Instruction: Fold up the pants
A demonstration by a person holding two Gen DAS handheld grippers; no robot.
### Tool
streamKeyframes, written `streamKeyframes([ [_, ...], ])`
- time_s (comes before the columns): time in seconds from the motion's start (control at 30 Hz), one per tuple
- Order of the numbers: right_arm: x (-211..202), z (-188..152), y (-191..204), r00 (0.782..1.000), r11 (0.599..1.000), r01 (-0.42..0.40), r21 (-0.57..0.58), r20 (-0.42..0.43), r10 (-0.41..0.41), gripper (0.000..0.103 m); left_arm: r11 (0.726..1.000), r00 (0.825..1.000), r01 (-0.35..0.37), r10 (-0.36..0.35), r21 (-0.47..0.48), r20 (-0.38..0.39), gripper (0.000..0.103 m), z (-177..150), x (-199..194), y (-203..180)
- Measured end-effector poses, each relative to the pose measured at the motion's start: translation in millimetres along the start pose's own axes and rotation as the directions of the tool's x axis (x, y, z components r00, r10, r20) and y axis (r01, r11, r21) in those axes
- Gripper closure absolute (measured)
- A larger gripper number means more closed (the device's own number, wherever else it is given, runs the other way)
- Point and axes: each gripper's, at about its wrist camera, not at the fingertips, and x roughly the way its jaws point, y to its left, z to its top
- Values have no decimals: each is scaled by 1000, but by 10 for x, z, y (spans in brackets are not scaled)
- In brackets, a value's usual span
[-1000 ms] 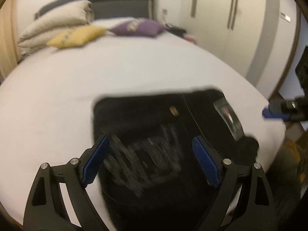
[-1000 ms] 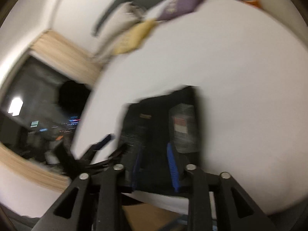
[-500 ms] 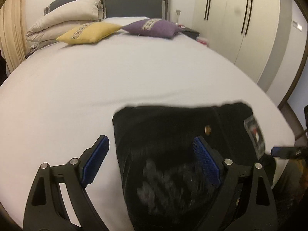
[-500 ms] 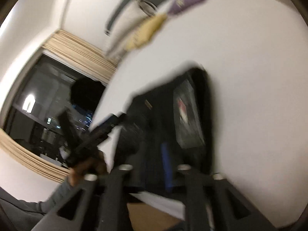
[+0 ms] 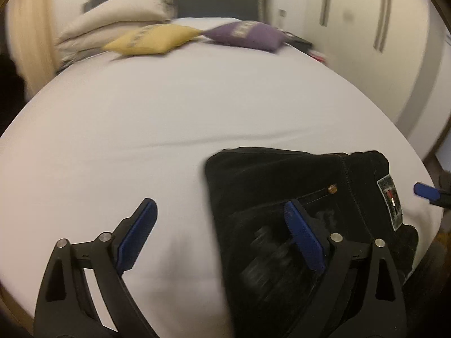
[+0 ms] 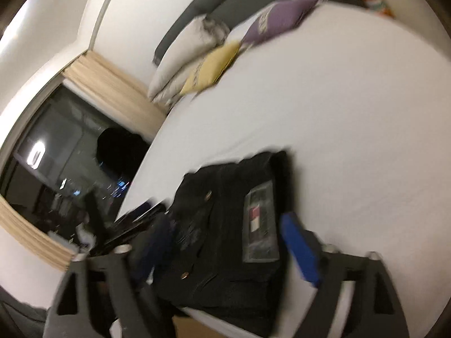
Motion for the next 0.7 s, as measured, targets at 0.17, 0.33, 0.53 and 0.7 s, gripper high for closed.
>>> streamKeyframes([
  [0.17,283,34,-358,986,993,-5,115,-164,24,11,995,993,55,-63,-83,-102,8,-215,23,260],
  [0.33,518,-85,-383,972,991,-48,128,-221,76,11,976,960,165,-191,-141,-202,7,-379,320,288],
  [0.53,716,-20,-262,955,997,11,75,-296,11,28,988,963,138,-149,-63,-224,8,-311,372,58],
  [0.7,651,-35,-371,950,995,80,67,-307,-56,58,991,963,133,-136,-29,-232,33,-229,384,-141],
])
